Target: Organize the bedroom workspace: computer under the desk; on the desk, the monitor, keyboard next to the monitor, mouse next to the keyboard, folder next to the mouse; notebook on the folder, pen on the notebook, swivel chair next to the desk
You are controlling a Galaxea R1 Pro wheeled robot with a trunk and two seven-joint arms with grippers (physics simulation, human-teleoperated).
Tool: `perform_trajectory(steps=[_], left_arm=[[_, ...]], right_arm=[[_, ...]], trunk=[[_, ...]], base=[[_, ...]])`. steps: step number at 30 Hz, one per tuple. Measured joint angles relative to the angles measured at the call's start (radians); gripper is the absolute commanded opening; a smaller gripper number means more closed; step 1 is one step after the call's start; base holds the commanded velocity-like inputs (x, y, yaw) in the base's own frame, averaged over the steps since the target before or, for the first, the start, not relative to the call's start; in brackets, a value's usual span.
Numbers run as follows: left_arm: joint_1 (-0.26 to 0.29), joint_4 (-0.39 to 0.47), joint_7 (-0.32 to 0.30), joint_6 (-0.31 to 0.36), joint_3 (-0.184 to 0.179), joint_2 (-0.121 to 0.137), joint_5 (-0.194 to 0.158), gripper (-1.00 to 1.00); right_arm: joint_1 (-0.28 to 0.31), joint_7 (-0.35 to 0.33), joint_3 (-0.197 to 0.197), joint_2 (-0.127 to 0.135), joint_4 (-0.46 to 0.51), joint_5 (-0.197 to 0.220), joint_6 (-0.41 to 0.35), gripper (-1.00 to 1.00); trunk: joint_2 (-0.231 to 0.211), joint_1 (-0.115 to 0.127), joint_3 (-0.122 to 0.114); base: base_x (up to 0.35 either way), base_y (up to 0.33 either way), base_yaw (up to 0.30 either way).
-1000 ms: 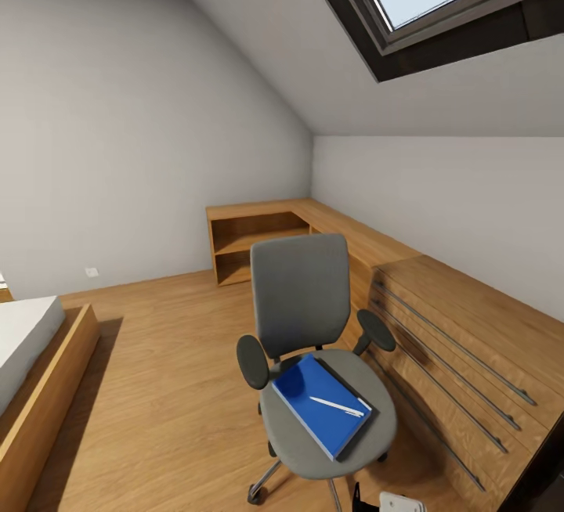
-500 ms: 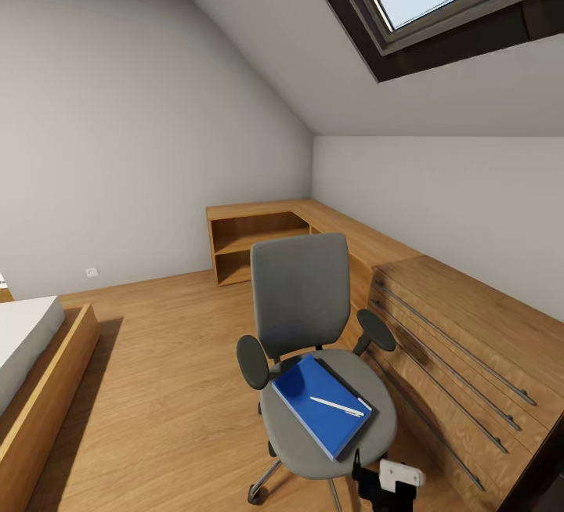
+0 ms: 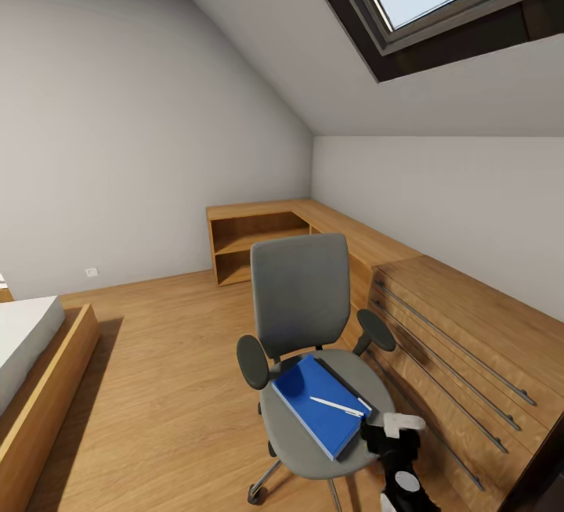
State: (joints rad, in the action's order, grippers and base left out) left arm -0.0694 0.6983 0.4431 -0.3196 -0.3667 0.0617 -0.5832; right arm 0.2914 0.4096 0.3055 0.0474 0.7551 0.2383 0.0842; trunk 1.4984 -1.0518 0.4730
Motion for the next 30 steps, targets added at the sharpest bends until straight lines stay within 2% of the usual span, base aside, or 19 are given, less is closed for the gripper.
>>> perform_trajectory(steps=[2, 4, 6, 7, 8, 9, 10, 12, 14, 15, 17, 19, 21, 22, 23, 26, 27, 29, 30], left_arm=[[0.000, 0.000, 0.000, 0.000, 0.000, 0.000, 0.000, 1.00], [0.000, 0.000, -0.001, 0.000, 0.001, 0.000, 0.001, 1.00], [0.000, 0.000, 0.000, 0.000, 0.001, 0.000, 0.001, 1.00], [0.000, 0.000, 0.000, 0.000, 0.001, 0.000, 0.002, 1.00], [0.000, 0.000, -0.001, -0.001, 0.001, 0.000, 0.002, 1.00], [0.000, 0.000, -0.001, -0.001, 0.001, 0.000, 0.002, 1.00], [0.000, -0.001, -0.001, -0.001, 0.001, 0.000, 0.003, 1.00], [0.000, -0.001, -0.001, -0.001, 0.001, 0.000, 0.004, 1.00], [0.000, -0.001, -0.002, -0.002, 0.001, 0.000, 0.004, 1.00], [0.000, 0.000, -0.002, -0.002, 0.000, 0.000, 0.004, 1.00], [0.000, 0.000, -0.003, -0.002, -0.001, 0.000, 0.005, 1.00], [0.000, 0.001, -0.003, -0.002, -0.001, 0.000, 0.005, 1.00], [0.000, 0.057, -0.004, 0.001, 0.001, 0.009, 0.004, 1.00], [0.000, 0.093, -0.002, 0.005, 0.000, 0.023, 0.001, 1.00], [0.000, 0.151, -0.001, 0.011, -0.002, 0.050, -0.003, 1.00], [0.000, 0.242, 0.001, 0.059, -0.003, 0.079, -0.010, 1.00], [0.000, 0.351, 0.002, 0.231, -0.001, 0.104, -0.032, 1.00], [0.000, 0.414, 0.001, 0.325, 0.004, 0.117, -0.057, 1.00], [0.000, 0.475, 0.002, 0.407, 0.023, 0.127, -0.081, 1.00]], right_arm=[[0.043, -0.045, -0.001, 0.008, 0.005, -0.001, -0.056, 1.00], [0.096, -0.193, -0.002, 0.043, 0.007, -0.002, -0.162, 1.00], [0.108, -0.265, -0.002, 0.060, 0.008, -0.006, -0.208, 1.00], [0.134, -0.391, 0.003, 0.094, 0.009, -0.024, -0.279, 1.00], [0.148, -0.457, 0.005, 0.111, 0.010, -0.053, -0.307, 1.00], [0.154, -0.490, 0.006, 0.118, 0.010, -0.072, -0.317, 1.00], [0.161, -0.552, 0.007, 0.127, 0.010, -0.118, -0.331, 1.00], [0.172, -0.741, 0.013, 0.139, 0.001, -0.285, -0.347, 1.00], [0.173, -0.800, 0.014, 0.139, -0.009, -0.340, -0.349, 1.00], [0.175, -0.888, 0.013, 0.140, -0.026, -0.425, -0.350, 1.00], [0.175, -0.932, 0.012, 0.141, -0.033, -0.463, -0.350, 1.00], [0.175, -0.948, 0.011, 0.141, -0.035, -0.476, -0.351, 1.00], [0.176, -0.972, 0.012, 0.141, -0.039, -0.496, -0.351, 1.00], [0.176, -0.974, 0.013, 0.141, -0.039, -0.498, -0.351, 1.00], [0.176, -0.975, 0.013, 0.141, -0.039, -0.499, -0.352, 1.00], [0.176, -0.976, 0.014, 0.140, -0.039, -0.500, -0.352, 1.00], [0.176, -0.975, 0.015, 0.138, -0.039, -0.500, -0.353, 1.00], [0.176, -0.975, 0.016, 0.137, -0.039, -0.500, -0.353, 1.00], [0.176, -0.975, 0.016, 0.137, -0.039, -0.500, -0.353, 1.00]], trunk=[[0.000, 0.000, 0.000], [0.000, 0.000, 0.000], [0.000, 0.000, 0.000], [0.000, 0.000, 0.000], [0.000, 0.000, 0.000], [0.000, 0.000, 0.000], [0.000, 0.000, 0.000], [0.000, 0.000, 0.000], [0.000, 0.000, 0.000], [0.000, 0.000, 0.000], [0.000, 0.000, 0.000], [0.000, 0.000, 0.000], [0.000, 0.000, 0.000], [0.000, 0.000, 0.000], [0.000, 0.000, 0.000], [0.000, 0.000, 0.000], [0.000, 0.000, 0.000], [0.000, 0.000, 0.000], [0.000, 0.000, 0.000]], base=[[0.000, 0.000, 0.000], [0.000, 0.000, 0.000], [0.000, 0.000, 0.000], [0.000, 0.000, 0.000], [0.000, 0.000, 0.000], [0.000, 0.000, 0.000], [0.000, 0.000, 0.000], [0.000, 0.000, 0.000], [0.000, 0.000, 0.000], [0.000, 0.000, 0.000], [0.000, 0.000, 0.000], [0.000, 0.000, 0.000], [0.000, 0.000, 0.000], [0.000, 0.000, 0.000], [0.000, 0.000, 0.000], [0.000, 0.000, 0.000], [0.000, 0.000, 0.000], [0.000, 0.000, 0.000], [0.000, 0.000, 0.000]])
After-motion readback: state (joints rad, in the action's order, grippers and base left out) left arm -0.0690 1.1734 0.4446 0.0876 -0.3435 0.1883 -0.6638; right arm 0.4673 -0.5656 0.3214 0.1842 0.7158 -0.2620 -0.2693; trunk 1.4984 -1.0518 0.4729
